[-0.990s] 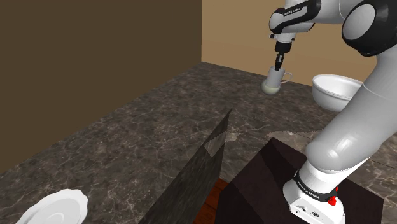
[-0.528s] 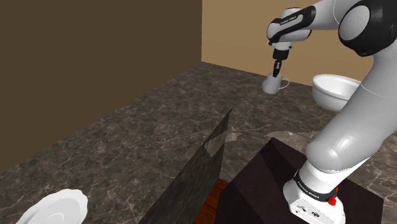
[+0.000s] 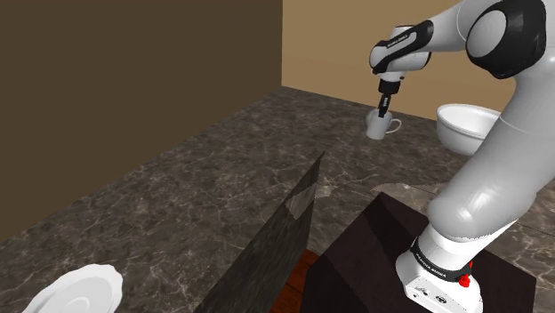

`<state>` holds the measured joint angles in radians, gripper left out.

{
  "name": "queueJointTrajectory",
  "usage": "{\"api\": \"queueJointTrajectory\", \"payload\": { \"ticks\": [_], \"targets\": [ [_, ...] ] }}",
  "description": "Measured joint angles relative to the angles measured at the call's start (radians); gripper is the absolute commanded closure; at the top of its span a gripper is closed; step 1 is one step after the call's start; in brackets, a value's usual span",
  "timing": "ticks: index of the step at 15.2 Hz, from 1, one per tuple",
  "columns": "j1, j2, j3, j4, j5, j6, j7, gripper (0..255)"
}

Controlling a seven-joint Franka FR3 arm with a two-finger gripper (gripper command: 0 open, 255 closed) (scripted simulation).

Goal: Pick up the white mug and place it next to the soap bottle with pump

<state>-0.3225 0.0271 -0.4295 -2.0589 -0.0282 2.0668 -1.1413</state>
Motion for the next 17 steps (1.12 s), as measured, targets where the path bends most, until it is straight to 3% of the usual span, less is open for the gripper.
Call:
{"api": "queueJointTrajectory", "payload": {
  "ticks": [9,16,17],
  "targets": [
    [-0.005,0.056,0.0,-0.068,0.026,0.12,-0.016,255],
    [-0.006,0.073,0.0,-0.077,0.035,0.145,-0.022,255],
    [-0.006,0.073,0.0,-0.078,0.035,0.145,-0.022,0]
  ]
}}
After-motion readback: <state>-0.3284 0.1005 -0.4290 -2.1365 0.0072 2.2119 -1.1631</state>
